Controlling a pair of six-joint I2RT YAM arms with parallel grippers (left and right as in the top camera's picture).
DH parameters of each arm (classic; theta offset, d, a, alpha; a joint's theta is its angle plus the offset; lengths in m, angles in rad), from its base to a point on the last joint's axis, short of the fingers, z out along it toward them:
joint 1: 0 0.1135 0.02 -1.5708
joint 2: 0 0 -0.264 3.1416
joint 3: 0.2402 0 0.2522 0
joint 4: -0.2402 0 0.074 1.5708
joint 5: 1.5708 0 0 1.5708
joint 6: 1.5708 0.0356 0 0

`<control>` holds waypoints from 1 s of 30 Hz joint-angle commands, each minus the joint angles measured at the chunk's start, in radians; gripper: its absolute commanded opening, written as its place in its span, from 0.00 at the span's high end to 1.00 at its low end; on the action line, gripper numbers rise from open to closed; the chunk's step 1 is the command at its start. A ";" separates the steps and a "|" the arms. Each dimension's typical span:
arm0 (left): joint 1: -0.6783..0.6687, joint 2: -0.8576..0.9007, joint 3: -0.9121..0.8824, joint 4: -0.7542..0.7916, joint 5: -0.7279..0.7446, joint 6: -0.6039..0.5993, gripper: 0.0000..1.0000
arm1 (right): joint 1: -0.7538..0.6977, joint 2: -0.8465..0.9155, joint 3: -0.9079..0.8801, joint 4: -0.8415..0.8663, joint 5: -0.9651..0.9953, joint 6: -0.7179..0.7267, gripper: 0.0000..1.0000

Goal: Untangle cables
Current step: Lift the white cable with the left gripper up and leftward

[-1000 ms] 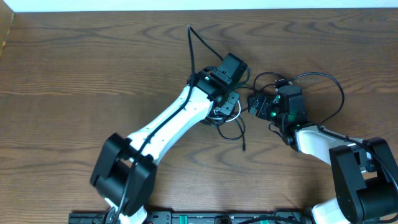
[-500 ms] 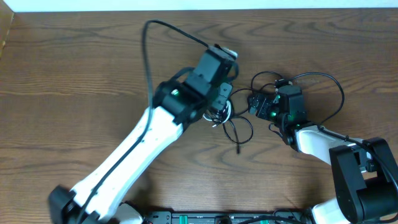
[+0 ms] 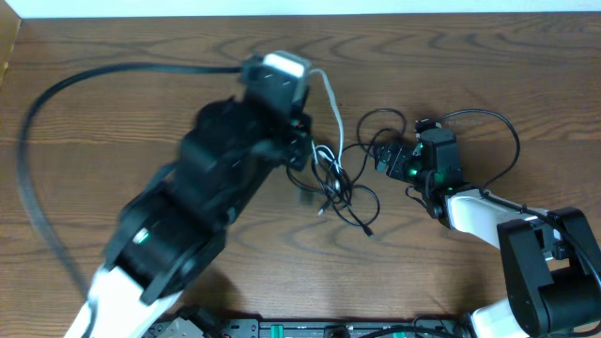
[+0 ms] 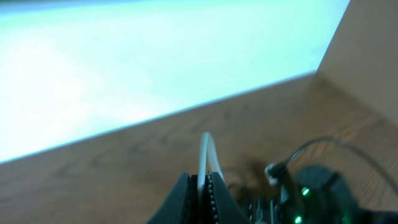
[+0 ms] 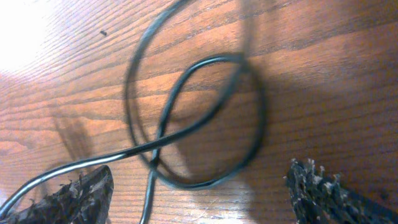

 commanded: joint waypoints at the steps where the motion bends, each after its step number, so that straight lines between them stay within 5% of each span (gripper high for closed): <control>1: 0.003 -0.060 -0.002 0.018 -0.010 -0.009 0.93 | 0.004 0.050 -0.039 -0.047 0.024 0.010 0.11; 7: 0.003 -0.104 -0.002 0.039 -0.022 -0.008 0.92 | 0.004 0.050 -0.039 -0.051 0.024 0.010 0.11; 13: 0.003 -0.152 -0.002 0.216 -0.063 -0.008 0.93 | 0.004 0.050 -0.039 -0.053 0.025 0.010 0.11; 17: 0.003 -0.161 -0.003 0.308 -0.063 0.029 0.92 | 0.004 0.050 -0.039 -0.055 -0.002 0.005 0.01; 22: 0.003 -0.125 -0.003 0.291 -0.136 0.085 0.92 | -0.011 0.048 -0.039 0.083 -0.458 -0.222 0.01; 27: 0.003 -0.065 -0.003 0.220 -0.163 0.085 0.93 | -0.036 0.048 -0.039 0.391 -1.061 -0.229 0.01; 30: 0.003 -0.032 -0.003 0.220 -0.187 0.076 0.93 | -0.021 0.048 -0.039 0.554 -1.226 -0.200 0.01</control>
